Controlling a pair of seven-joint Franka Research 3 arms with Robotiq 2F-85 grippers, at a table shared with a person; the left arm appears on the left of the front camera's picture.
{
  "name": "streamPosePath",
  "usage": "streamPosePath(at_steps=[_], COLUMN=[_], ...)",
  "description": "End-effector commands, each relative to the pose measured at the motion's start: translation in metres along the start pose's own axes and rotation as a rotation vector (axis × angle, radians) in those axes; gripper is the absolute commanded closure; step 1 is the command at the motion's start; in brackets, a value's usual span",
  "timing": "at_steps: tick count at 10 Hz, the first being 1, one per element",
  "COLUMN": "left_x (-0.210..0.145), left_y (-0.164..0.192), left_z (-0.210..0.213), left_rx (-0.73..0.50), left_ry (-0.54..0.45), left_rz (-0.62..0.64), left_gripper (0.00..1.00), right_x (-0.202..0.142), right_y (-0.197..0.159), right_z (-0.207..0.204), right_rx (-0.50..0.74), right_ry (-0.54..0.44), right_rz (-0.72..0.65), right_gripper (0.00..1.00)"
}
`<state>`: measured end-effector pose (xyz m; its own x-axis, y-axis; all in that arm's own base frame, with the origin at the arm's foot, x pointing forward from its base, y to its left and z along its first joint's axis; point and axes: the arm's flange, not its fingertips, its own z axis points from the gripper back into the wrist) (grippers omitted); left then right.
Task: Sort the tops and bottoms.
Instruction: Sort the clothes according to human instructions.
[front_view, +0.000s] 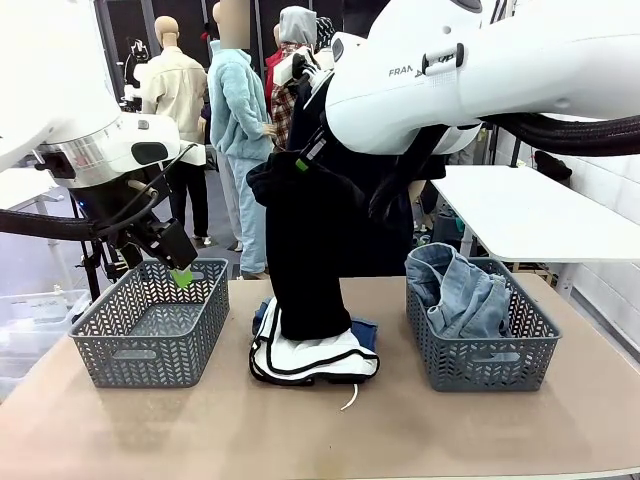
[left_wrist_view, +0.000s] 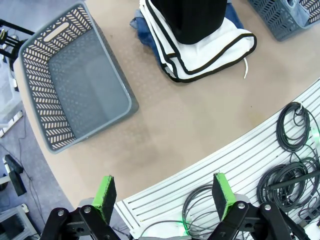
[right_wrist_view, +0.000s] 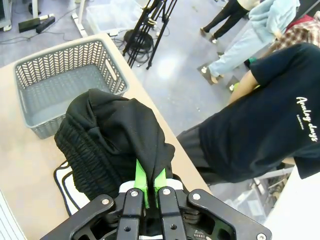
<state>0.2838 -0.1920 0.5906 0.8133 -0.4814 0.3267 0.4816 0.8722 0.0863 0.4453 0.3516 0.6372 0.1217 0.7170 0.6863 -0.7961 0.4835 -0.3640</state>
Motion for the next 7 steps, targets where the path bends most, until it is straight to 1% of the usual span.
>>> streamPosePath(at_steps=[1, 7], left_x=[-0.0016, -0.0016], left_y=[0.001, 0.001], left_z=[-0.0003, -0.0003], left_rx=[0.006, 0.006], left_ry=[0.0, 0.0], left_rz=[0.013, 0.013], left_gripper=[0.0, 0.0], right_x=[0.0063, 0.0063], right_y=[-0.0024, -0.0024], right_z=[0.0023, 0.0023], right_rx=[0.003, 0.003], right_ry=[-0.01, -0.01], right_rz=[-0.002, -0.002], right_gripper=[1.0, 1.0])
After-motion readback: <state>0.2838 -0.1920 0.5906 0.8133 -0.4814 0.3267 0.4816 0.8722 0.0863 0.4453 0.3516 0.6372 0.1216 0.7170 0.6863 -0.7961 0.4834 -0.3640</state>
